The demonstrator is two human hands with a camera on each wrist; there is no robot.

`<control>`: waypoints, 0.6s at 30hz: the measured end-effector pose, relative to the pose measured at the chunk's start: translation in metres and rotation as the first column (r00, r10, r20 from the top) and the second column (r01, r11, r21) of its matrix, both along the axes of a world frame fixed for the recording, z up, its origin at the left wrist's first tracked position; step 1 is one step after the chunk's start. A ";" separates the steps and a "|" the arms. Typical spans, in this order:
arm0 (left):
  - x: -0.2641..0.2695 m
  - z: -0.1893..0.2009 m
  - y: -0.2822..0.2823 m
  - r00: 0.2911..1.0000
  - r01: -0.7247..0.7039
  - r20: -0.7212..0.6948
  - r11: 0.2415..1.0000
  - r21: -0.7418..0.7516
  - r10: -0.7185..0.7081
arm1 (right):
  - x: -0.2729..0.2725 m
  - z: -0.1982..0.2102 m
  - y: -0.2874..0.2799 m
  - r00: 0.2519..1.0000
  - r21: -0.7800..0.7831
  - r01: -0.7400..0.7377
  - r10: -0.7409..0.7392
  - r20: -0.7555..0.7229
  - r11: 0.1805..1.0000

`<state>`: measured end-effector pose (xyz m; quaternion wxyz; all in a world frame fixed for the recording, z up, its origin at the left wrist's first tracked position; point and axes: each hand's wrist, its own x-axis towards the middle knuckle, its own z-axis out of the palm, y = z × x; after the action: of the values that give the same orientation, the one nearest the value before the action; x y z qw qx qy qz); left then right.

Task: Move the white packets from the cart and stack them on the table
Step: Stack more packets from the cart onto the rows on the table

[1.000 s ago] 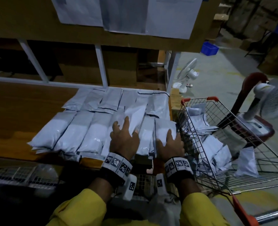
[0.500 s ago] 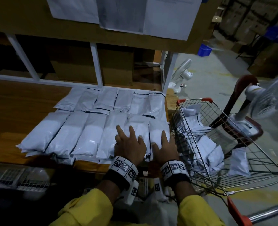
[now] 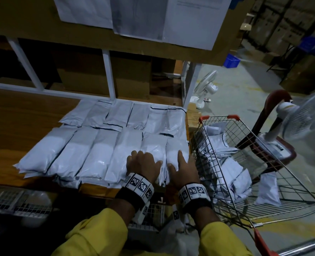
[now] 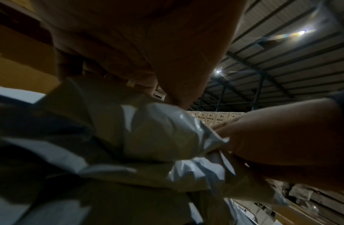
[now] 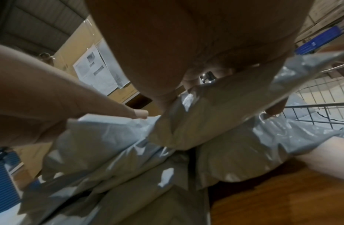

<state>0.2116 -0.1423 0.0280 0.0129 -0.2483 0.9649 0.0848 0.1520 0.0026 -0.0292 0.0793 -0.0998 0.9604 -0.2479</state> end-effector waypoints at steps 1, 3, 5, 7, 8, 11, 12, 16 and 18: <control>-0.001 -0.002 0.000 1.000 0.003 -0.011 1.000 0.000 -0.003 | 0.000 0.000 -0.001 1.000 0.009 -0.001 0.001 -0.003 1.000; -0.002 -0.004 -0.001 0.998 0.006 -0.060 1.000 0.019 -0.004 | 0.001 0.001 -0.001 1.000 0.013 -0.003 0.003 -0.003 1.000; -0.004 -0.005 -0.002 0.994 0.005 -0.110 0.999 0.035 -0.001 | 0.000 0.002 -0.001 1.000 0.004 -0.007 0.007 -0.011 1.000; -0.007 -0.007 -0.003 0.992 0.008 -0.126 0.999 0.048 -0.002 | -0.001 0.002 -0.001 1.000 -0.006 -0.009 0.009 -0.026 1.000; -0.007 -0.008 -0.003 0.992 0.011 -0.123 0.998 0.057 -0.004 | -0.001 0.001 -0.001 1.000 -0.007 -0.008 0.008 -0.031 1.000; -0.006 -0.012 -0.001 0.995 0.002 -0.102 0.999 0.043 0.002 | -0.002 0.001 -0.002 1.000 0.004 -0.001 0.001 -0.027 1.000; -0.006 -0.013 -0.001 0.996 -0.004 -0.092 0.999 0.033 0.007 | -0.002 0.001 -0.002 1.000 0.010 -0.001 0.001 -0.027 1.000; -0.007 -0.017 -0.002 0.999 -0.017 -0.044 1.000 -0.010 0.016 | -0.001 0.001 -0.004 1.000 0.054 -0.007 0.008 -0.027 0.999; -0.007 -0.020 -0.004 0.999 -0.011 -0.035 1.000 -0.024 0.011 | 0.000 0.003 -0.005 1.000 0.074 -0.006 0.008 -0.028 0.997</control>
<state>0.2042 -0.1464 0.0084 -0.0072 -0.2522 0.9645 0.0776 0.1525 -0.0020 -0.0264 0.0702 -0.1036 0.9696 -0.2103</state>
